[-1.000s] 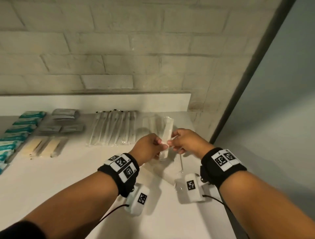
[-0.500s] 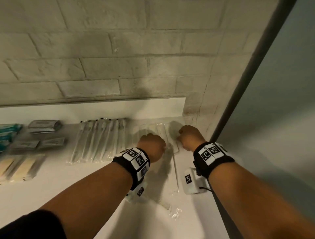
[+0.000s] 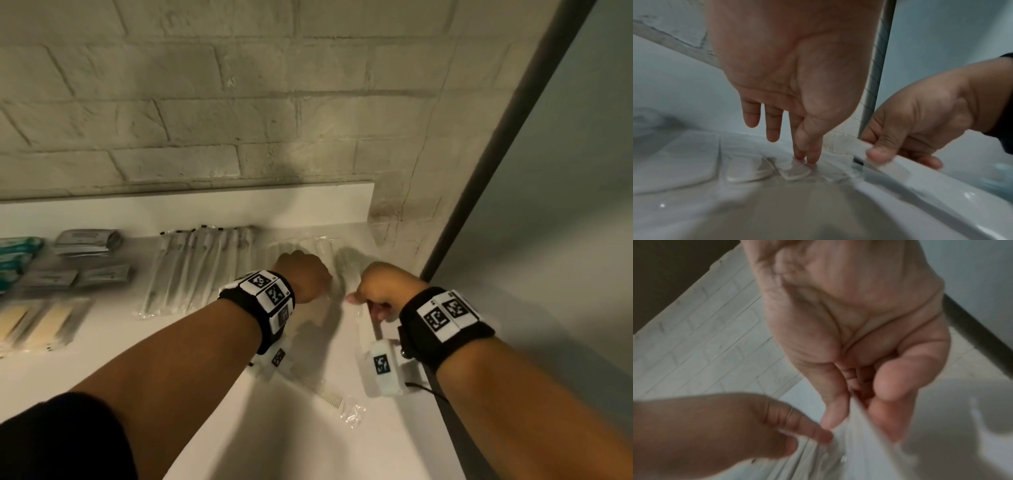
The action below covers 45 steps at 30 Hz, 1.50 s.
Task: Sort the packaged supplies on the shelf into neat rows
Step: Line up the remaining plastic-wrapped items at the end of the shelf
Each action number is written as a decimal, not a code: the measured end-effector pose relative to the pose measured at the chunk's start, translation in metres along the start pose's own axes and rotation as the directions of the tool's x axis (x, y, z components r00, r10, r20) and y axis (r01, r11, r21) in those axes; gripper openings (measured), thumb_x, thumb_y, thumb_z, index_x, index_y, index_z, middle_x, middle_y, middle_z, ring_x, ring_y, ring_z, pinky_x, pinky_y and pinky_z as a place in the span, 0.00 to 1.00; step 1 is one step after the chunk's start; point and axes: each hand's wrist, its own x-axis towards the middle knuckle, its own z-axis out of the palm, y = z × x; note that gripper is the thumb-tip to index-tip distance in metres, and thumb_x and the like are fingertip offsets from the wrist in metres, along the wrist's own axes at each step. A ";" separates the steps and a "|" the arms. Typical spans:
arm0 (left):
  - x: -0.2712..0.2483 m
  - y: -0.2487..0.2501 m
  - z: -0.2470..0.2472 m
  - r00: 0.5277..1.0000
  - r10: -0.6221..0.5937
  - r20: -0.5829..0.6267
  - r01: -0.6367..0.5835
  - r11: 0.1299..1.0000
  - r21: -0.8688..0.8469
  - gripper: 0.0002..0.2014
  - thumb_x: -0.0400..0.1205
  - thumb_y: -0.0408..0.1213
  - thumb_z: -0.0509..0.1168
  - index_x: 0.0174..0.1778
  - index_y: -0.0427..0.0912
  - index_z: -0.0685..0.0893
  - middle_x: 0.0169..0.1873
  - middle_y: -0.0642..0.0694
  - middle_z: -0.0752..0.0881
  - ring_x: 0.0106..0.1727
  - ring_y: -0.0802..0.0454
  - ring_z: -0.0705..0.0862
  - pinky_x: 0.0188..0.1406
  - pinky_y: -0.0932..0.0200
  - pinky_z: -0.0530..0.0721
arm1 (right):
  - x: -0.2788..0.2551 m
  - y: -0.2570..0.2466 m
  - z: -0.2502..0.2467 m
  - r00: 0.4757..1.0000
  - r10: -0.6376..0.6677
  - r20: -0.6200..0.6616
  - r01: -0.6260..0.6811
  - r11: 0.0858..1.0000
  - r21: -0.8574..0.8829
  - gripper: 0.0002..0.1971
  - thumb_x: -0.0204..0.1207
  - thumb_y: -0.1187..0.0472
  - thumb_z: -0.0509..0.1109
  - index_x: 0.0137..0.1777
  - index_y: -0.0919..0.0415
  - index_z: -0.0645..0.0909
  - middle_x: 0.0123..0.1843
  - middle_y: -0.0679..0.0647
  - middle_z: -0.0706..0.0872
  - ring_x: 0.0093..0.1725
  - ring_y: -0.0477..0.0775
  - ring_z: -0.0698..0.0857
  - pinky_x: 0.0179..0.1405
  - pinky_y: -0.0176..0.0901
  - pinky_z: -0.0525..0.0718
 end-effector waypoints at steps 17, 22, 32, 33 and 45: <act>0.016 0.021 0.006 0.992 0.116 0.050 -0.115 0.993 -0.015 0.21 0.85 0.40 0.56 0.75 0.43 0.73 0.77 0.41 0.69 0.75 0.40 0.72 0.73 0.47 0.71 | 0.041 0.014 -0.021 0.923 -0.364 -0.121 0.208 0.739 -0.641 0.30 0.76 0.59 0.72 0.78 0.60 0.69 0.64 0.59 0.84 0.59 0.60 0.85 0.48 0.44 0.79; 0.018 0.016 0.009 0.993 0.109 0.053 -0.110 0.994 0.013 0.19 0.86 0.39 0.55 0.73 0.43 0.75 0.76 0.43 0.72 0.73 0.42 0.75 0.70 0.49 0.73 | 0.048 0.002 -0.019 0.922 -0.379 -0.085 0.222 0.695 -0.684 0.33 0.79 0.64 0.67 0.83 0.63 0.59 0.69 0.61 0.81 0.66 0.62 0.82 0.59 0.48 0.79; 0.019 0.010 0.001 0.985 0.074 0.154 -0.083 0.995 0.053 0.26 0.88 0.43 0.51 0.83 0.41 0.59 0.77 0.39 0.70 0.75 0.39 0.72 0.70 0.52 0.70 | -0.006 -0.002 -0.003 0.908 -0.379 -0.177 0.224 0.798 -0.559 0.13 0.77 0.57 0.66 0.58 0.61 0.82 0.47 0.54 0.85 0.49 0.58 0.84 0.43 0.43 0.81; 0.019 0.010 0.001 0.983 0.076 0.167 -0.089 0.994 0.070 0.27 0.87 0.43 0.50 0.83 0.40 0.57 0.77 0.37 0.70 0.75 0.38 0.72 0.70 0.51 0.71 | -0.024 -0.005 0.012 0.903 -0.427 -0.050 0.322 0.749 -0.579 0.13 0.76 0.51 0.69 0.56 0.58 0.83 0.41 0.51 0.83 0.46 0.56 0.83 0.41 0.42 0.81; 0.021 0.008 -0.001 0.957 0.092 0.276 -0.137 0.979 0.150 0.27 0.90 0.45 0.45 0.85 0.49 0.47 0.85 0.48 0.44 0.84 0.45 0.53 0.81 0.49 0.53 | -0.067 -0.011 0.080 0.809 -0.549 0.207 0.534 0.543 -0.648 0.20 0.80 0.56 0.63 0.70 0.63 0.70 0.62 0.61 0.80 0.58 0.63 0.81 0.46 0.48 0.74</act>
